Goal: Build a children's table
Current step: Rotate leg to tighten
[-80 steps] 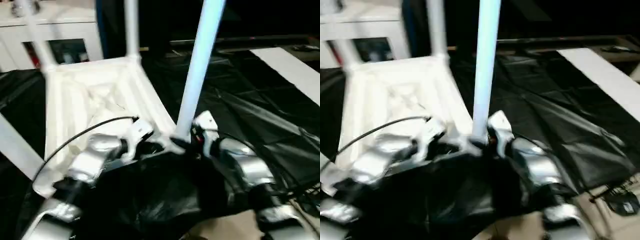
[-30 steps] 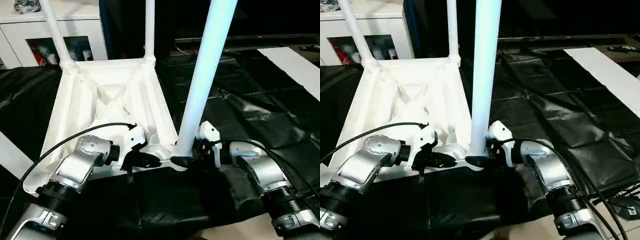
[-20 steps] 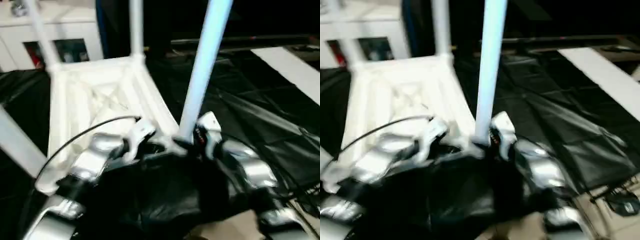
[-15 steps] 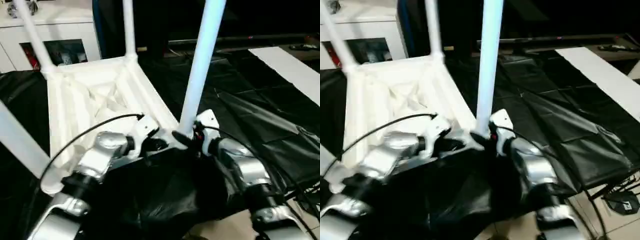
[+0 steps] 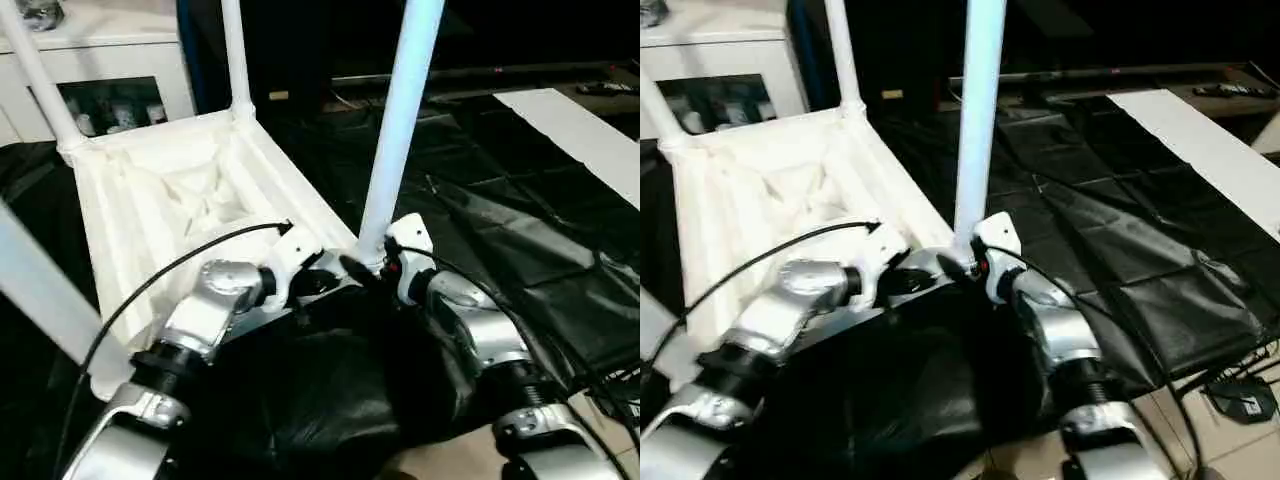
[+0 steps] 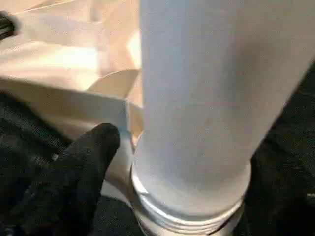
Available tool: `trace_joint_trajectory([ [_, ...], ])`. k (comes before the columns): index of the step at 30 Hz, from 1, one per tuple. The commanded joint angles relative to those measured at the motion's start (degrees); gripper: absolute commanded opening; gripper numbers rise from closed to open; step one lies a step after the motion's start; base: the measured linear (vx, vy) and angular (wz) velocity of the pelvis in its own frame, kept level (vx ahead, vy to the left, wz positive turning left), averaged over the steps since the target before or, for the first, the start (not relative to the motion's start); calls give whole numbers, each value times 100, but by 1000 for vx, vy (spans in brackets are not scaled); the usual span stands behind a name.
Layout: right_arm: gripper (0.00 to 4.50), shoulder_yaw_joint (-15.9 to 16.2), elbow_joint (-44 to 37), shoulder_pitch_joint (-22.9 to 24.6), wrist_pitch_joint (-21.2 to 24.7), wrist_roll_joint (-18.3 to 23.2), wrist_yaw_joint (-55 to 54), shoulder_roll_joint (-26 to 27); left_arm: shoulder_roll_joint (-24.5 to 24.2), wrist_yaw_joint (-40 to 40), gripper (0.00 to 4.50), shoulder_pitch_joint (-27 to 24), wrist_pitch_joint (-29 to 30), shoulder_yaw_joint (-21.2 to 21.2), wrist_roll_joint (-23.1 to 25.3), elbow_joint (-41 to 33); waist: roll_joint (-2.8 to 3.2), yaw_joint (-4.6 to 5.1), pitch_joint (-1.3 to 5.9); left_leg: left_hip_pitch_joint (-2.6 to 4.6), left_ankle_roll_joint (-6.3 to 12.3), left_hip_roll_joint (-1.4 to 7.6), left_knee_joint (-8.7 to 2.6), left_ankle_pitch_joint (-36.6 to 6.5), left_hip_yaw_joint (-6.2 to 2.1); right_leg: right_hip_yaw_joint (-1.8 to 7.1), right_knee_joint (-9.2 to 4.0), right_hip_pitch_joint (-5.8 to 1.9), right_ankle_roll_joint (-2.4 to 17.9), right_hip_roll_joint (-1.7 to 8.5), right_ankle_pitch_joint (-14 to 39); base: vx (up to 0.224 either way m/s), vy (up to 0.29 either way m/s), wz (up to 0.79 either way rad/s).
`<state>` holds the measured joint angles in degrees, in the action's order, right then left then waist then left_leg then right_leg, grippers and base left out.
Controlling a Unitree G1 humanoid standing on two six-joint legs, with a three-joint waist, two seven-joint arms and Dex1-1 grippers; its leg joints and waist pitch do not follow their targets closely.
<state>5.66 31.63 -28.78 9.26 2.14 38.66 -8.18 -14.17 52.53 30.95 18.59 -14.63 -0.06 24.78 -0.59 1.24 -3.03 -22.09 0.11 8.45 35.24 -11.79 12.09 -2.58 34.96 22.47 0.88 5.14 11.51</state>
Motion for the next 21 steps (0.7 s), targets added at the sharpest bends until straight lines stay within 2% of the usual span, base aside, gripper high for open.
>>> trace_joint_trajectory([
  [1,403,450,-110,63,-35,69,567,72,70,462,0,-49,-189,-312,-181,-268,19,-35,362,103,346,519,-482,-916,-267,274,-359,-222,1583,423,380,0,0,0],
  [5,403,499,-478,141,-1,226,1462,-474,-295,1153,0,-251,-193,-318,-417,-613,29,-94,359,122,523,534,-463,-694,-244,269,-319,-215,1678,412,64,0,0,0],
  [7,403,544,-570,180,-5,259,1667,-588,-360,1256,0,-274,-175,-324,-443,-662,31,-120,353,130,504,536,-466,-729,-242,268,-320,-209,1683,408,157,0,0,0],
  [8,403,643,-751,261,-4,317,2071,-828,-491,1464,0,-309,-192,-347,-485,-714,27,-140,347,135,473,534,-469,-785,-240,268,-330,-215,1664,405,257,0,0,0],
  [11,403,671,-864,301,82,392,2334,-948,-569,1600,0,-326,-146,-358,-536,-755,35,-174,348,158,426,540,-473,-813,-235,271,-327,-198,1662,400,291,0,0,0],
  [15,403,698,-986,319,175,486,2586,-1067,-653,1770,0,-358,-115,-361,-594,-835,22,-200,351,155,394,541,-471,-779,-234,272,-320,-211,1663,410,267,0,0,0],
  [16,379,697,-1000,320,205,509,2619,-1075,-678,1830,0,-372,-90,-371,-621,-865,23,-203,354,152,392,539,-472,-749,-234,268,-312,-211,1670,404,235,0,0,0],
  [19,365,735,-1051,321,280,556,2702,-1113,-798,2076,0,-445,55,-431,-695,-1018,19,-213,365,150,419,533,-459,-637,-230,265,-291,-213,1695,404,121,0,0,0],
  [21,340,740,-1045,326,274,541,2715,-1098,-836,2111,0,-473,66,-453,-695,-1052,19,-221,362,154,440,528,-454,-597,-224,262,-292,-207,1705,403,108,0,0,0],
])
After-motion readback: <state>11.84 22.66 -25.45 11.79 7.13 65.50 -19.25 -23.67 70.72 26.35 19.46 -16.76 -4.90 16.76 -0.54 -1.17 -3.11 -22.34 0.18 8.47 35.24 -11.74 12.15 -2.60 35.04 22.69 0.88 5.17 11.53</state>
